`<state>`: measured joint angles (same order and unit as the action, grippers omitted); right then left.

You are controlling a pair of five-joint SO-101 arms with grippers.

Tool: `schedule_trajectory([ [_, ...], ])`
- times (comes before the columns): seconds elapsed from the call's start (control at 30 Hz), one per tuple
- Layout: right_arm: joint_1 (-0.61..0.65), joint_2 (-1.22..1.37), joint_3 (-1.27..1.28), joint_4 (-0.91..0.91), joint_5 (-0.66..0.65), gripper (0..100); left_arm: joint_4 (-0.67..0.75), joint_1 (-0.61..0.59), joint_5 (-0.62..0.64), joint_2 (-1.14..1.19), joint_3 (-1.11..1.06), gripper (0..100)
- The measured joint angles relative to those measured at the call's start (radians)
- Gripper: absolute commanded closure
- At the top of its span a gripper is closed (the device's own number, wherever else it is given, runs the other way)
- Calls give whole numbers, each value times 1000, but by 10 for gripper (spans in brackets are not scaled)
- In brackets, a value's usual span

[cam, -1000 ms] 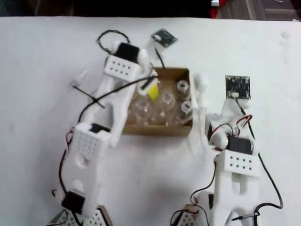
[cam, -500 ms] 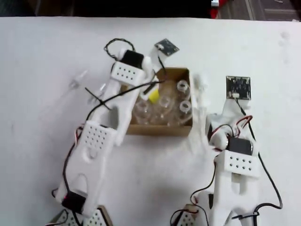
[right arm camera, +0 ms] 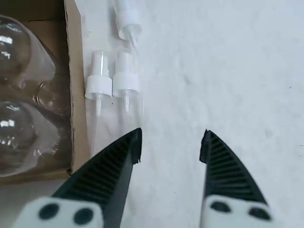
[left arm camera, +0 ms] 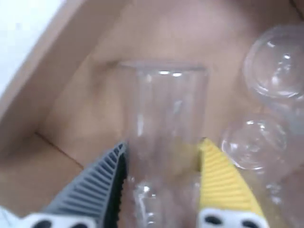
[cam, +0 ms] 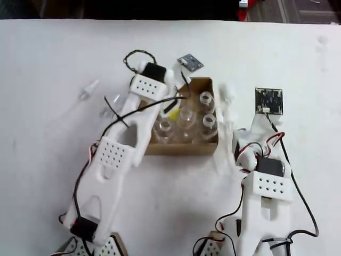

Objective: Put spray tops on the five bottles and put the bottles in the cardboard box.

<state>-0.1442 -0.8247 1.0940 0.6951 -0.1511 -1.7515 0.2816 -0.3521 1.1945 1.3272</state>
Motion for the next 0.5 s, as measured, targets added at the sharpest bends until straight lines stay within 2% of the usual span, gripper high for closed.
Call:
schedule_trajectory([
  [0.1, 0, 0, 0, 0, 0, 818, -2, 0, -43, 3, 54, 917],
  [0.33, 0, 0, 0, 0, 0, 818, -21, -2, -57, 2, 276, 917],
  [0.5, 0, 0, 3, 0, 0, 818, -21, -5, -57, -34, 285, 917],
])
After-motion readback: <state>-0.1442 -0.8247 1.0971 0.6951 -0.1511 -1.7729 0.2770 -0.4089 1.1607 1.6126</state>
